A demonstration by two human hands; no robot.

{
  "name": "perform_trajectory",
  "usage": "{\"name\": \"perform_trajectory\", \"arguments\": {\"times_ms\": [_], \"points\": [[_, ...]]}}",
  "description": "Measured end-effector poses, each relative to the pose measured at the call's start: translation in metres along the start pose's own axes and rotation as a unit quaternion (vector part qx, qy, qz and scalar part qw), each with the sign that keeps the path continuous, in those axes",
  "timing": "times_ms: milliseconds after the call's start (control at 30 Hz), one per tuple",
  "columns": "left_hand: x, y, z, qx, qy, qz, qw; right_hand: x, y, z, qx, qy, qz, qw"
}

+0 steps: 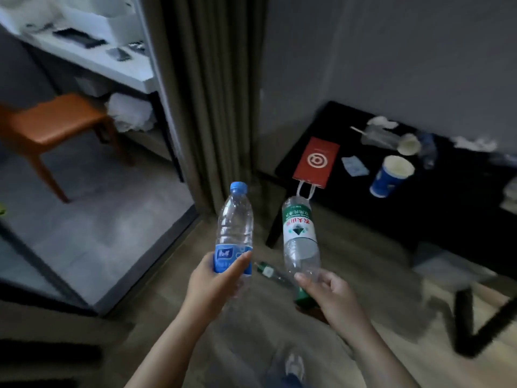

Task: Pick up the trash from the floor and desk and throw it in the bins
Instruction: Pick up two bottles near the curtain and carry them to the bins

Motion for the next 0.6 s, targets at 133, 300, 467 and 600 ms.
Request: {"name": "perform_trajectory", "arguments": {"times_ms": [133, 300, 467, 600], "points": [[-0.008, 0.000, -0.056, 0.041, 0.109, 0.007, 0.993, -0.045, -0.019, 0.050, 0.074, -0.119, -0.020, 0.990], [-0.041, -0.005, -0.141, 0.112, 0.246, -0.030, 0.962, -0.110, -0.034, 0.123, 0.162, -0.258, -0.025, 0.952], [-0.102, -0.014, -0.239, 0.160, 0.363, -0.062, 0.916, -0.181, -0.052, 0.200, 0.218, -0.389, 0.012, 0.895], [-0.167, -0.004, -0.315, 0.169, 0.439, -0.093, 0.877, -0.246, -0.075, 0.257, 0.259, -0.467, 0.036, 0.845]]}}
Point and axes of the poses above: each hand's wrist, its own x-axis towards the middle knuckle, its own z-axis out of the back of the hand, y = z × x, the point moved 1 cm from there along x, towards the middle knuckle, and after that the axes turned 6 degrees about -x, right-handed, at the moved point
